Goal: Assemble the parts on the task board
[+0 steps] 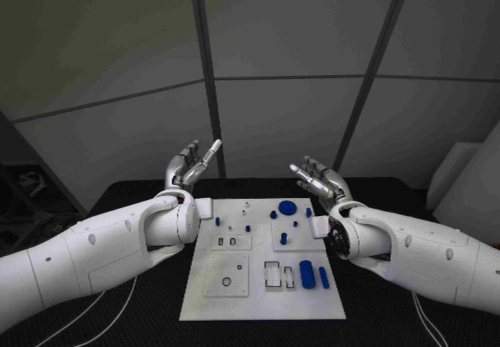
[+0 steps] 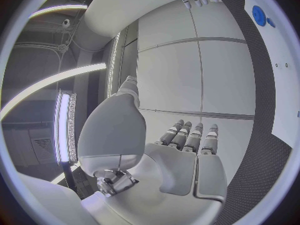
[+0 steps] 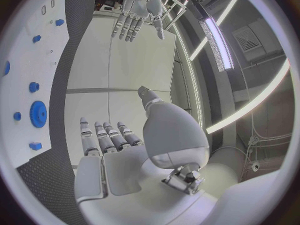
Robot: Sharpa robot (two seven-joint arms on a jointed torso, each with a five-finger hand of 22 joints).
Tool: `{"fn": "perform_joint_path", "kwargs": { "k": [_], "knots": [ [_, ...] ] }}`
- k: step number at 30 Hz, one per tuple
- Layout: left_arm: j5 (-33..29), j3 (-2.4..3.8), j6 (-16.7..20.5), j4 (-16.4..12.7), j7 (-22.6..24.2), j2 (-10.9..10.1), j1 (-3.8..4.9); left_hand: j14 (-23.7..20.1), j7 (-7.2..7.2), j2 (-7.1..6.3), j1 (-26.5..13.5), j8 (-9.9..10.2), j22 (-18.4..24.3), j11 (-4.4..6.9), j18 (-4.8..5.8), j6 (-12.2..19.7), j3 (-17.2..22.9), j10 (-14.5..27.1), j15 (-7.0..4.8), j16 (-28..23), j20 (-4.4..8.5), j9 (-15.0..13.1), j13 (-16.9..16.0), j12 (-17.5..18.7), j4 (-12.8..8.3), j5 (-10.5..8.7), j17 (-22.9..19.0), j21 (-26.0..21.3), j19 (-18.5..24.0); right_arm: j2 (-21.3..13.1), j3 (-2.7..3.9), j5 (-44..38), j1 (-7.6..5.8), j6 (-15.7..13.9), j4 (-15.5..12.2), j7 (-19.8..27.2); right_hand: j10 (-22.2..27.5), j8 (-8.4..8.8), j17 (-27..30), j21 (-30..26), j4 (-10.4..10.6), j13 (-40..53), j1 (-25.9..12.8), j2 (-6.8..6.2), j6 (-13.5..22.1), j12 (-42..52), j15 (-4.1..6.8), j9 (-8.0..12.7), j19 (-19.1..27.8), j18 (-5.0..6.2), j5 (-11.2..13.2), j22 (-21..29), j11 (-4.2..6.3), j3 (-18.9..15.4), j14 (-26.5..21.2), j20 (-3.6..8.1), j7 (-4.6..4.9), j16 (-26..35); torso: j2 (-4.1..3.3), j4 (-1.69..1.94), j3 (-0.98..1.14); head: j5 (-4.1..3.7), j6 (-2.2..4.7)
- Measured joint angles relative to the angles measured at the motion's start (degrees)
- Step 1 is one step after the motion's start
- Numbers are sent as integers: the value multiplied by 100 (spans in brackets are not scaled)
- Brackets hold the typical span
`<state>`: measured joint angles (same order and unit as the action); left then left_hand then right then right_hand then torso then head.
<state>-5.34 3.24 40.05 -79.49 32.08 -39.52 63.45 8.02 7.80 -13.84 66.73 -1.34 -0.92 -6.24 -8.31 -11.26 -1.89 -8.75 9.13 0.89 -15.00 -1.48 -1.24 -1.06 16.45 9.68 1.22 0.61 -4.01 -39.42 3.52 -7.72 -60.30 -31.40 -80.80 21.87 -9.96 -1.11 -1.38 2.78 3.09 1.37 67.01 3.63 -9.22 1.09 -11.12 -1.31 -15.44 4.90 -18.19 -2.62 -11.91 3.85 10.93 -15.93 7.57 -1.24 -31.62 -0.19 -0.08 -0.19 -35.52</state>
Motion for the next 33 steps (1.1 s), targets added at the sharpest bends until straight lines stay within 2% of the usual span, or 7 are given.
{"fn": "perform_joint_path", "kwargs": {
  "k": [7, 11, 12, 14, 18, 24, 33],
  "knots": [
    [-88, 0, -91, 7, 86, 1, -1, 361, 19, 83, 415, -47, -36, -252, -416, -278, 93, -321, 128, 103, -147, -42, -46, -70, 83, 28, 58, 63, -86, 106, 65, -412, -9, 618, 191, -337, -752, -132, -73, 225, -212, 74, 491, 10, -606, 151, -141, -72, -448, 91, -9, -106, -150, 62, 757, -58, 42, -136, -1, -1, 0, 0, 0],
    [-98, -3, -231, -199, 96, -420, -2, 1298, 64, 233, 755, -245, -165, -586, -392, -1054, 254, -1210, 260, 359, -178, -142, -143, -264, 69, -21, 174, 299, -611, -66, 66, -1339, -19, 662, 339, -338, -1972, -320, -154, 501, -447, 162, 832, -8, -1539, 377, -131, -166, -1065, 181, -9, -231, -153, 140, 1922, -68, 107, -346, -20, -18, -1, -3, -4],
    [-98, -3, -254, -198, 97, -493, -2, 1797, 84, 333, 856, -329, -256, -673, 123, -1382, 340, -1685, 311, 510, -178, -184, -197, -384, 67, -55, 239, 460, -979, -104, 66, -1559, -32, 645, 381, -332, -2252, -367, -168, 567, -484, 176, 894, -16, -1790, 426, -113, -190, -1212, 181, -9, -259, -137, 178, 2191, -69, 126, -392, -26, -20, -1, -7, -5],
    [-95, 0, -294, -225, 98, -555, -2, 2767, 130, 506, 1030, -482, -486, -747, 133, -2005, 476, -2662, 331, 783, -169, -255, -290, -612, 29, -106, 341, 903, -1957, -136, 67, -1961, -72, 614, 422, -320, -2767, -456, -187, 702, -576, 193, 1003, -36, -2305, 509, -63, -224, -1504, 315, 23, -310, -92, 239, 2686, -69, 170, -473, -46, -25, 1, -10, 5],
    [-37, -1, -421, -388, 98, -633, -2, 4000, 290, 695, 1390, -734, -761, -600, -269, -3154, 649, -3910, 125, 1139, -148, -358, -340, -888, -82, -156, 446, 1557, -3309, -149, 69, -2719, -159, 593, 430, -313, -3617, -570, -208, 953, -739, 205, 1111, -119, -3178, 571, 58, -255, -2027, 407, 53, -391, 9, 402, 3508, -46, 299, -552, -103, -27, 2, -11, 34],
    [148, -1, -614, -641, 64, -908, -2, 4998, 460, 868, 1633, -826, -872, -371, -268, -4075, 757, -4759, -151, 1265, 66, -345, -268, -934, -419, -156, 523, 1983, -4224, -214, 69, -3816, -398, 679, 537, -436, -4558, -598, -240, 1294, -876, 209, 1199, -212, -4063, 551, 263, -255, -2686, 467, 90, -487, 175, 820, 4498, 88, 477, -620, -218, -21, 0, -34, 90],
    [460, 0, -876, -1220, -53, -1306, 0, 5670, 345, 918, 1682, -749, -919, -185, -268, -4465, 838, -5343, -370, 1265, 280, -254, -261, -800, -605, -181, 703, 2203, -4718, -156, 76, -5402, -796, 1132, 687, -981, -5417, -598, -403, 1918, -963, 231, 1135, -527, -4716, 436, 607, -262, -3544, 492, 123, -736, 404, 1183, 5758, 420, 354, -871, -440, 20, -19, -84, 172]
  ]
}}
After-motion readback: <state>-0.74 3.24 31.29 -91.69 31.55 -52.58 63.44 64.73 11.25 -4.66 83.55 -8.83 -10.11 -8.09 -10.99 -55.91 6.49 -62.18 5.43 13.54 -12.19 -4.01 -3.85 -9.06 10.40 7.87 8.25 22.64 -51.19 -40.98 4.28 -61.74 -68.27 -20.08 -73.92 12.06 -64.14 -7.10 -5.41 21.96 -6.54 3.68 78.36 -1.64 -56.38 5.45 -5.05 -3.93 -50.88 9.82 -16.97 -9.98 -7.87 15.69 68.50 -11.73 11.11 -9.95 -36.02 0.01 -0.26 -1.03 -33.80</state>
